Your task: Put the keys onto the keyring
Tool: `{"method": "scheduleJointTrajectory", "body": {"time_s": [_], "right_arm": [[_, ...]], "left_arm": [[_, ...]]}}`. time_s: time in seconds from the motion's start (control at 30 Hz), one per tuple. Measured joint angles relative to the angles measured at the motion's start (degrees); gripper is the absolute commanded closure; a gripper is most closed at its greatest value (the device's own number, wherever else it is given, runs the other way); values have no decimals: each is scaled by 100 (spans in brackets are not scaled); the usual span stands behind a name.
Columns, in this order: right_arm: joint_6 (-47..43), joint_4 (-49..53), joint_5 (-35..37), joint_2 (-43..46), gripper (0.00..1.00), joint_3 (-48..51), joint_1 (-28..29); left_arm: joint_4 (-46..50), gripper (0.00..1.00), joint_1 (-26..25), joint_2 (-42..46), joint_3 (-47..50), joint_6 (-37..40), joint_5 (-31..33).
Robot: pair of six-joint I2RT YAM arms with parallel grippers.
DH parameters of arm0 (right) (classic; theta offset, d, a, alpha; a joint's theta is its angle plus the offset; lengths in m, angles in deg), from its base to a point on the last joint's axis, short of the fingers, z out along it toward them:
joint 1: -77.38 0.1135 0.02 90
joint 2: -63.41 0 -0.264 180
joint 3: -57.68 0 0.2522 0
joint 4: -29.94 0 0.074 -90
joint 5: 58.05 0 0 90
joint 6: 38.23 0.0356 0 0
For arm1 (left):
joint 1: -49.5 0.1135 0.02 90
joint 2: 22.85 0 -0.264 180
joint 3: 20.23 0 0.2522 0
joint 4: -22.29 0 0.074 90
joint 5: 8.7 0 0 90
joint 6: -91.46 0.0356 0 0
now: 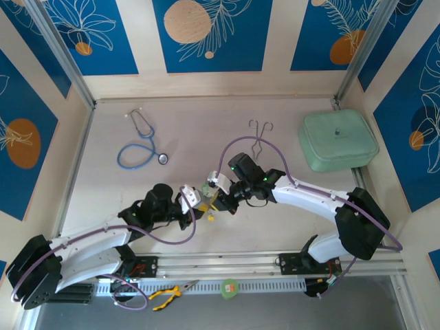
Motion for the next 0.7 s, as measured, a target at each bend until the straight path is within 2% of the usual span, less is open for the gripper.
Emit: {"method": "scheduleJointTrajectory", "body": {"time_s": [0.13,0.27,0.4,0.63,0.7], "right_arm": [[179,4,-44,0,100,0,-7],[319,4,-133,-15,95,0,-48],[389,2,-271,-74,88,0,-87],[444,-26,-420,-81,69,63,-269],[374,-24,-479,7,67,138,-315]], "left_arm": [[11,100,0,63,20,48,13],[7,100,0,87,31,149,46],[-2,100,0,103,52,162,48],[-103,100,-2,138,85,262,44],[-205,100,-2,138,129,282,42]]}}
